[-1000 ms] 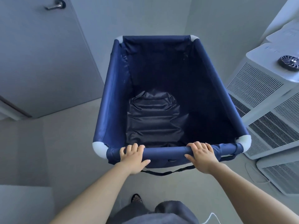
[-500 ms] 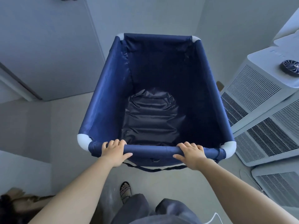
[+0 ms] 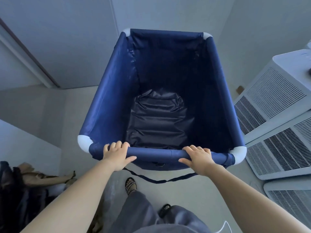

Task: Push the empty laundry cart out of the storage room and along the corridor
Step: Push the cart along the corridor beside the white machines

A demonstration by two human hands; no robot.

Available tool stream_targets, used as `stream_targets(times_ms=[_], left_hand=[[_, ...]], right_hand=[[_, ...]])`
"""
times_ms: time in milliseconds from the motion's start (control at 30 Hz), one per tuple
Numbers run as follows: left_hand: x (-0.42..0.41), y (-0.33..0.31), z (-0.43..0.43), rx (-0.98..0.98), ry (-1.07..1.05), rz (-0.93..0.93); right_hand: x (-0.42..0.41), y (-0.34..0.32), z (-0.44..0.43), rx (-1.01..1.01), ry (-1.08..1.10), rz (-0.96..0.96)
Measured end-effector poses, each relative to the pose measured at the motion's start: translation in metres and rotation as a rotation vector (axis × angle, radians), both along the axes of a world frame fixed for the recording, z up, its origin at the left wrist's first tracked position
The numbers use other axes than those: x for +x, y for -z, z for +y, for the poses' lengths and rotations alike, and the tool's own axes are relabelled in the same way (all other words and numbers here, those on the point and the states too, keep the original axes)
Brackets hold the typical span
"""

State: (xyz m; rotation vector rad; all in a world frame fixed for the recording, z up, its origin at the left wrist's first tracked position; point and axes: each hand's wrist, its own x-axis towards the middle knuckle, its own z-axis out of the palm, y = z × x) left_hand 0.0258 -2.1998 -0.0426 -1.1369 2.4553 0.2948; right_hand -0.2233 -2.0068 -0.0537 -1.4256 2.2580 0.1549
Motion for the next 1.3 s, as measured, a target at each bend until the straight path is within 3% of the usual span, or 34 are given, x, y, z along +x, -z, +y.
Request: stream_targets(times_ms=[367, 733, 967, 1300], left_hand=[[-0.022, -0.001, -0.011, 0.078, -0.013, -0.122], [-0.056, 0.002, -0.078, 0.123, 0.028, -0.059], [-0.064, 0.005, -0.137, 0.132, 0.183, 0.144], [-0.104, 0.006, -0.208, 0.153, 0.279, 0.137]], right_hand=[[-0.019, 0.0, -0.014, -0.029, -0.014, 0.056], [-0.048, -0.002, -0.075, 0.049, 0.019, 0.131], [-0.063, -0.008, -0.122, 0.149, 0.013, 0.214], [-0.082, -0.009, -0.176, 0.154, 0.12, 0.272]])
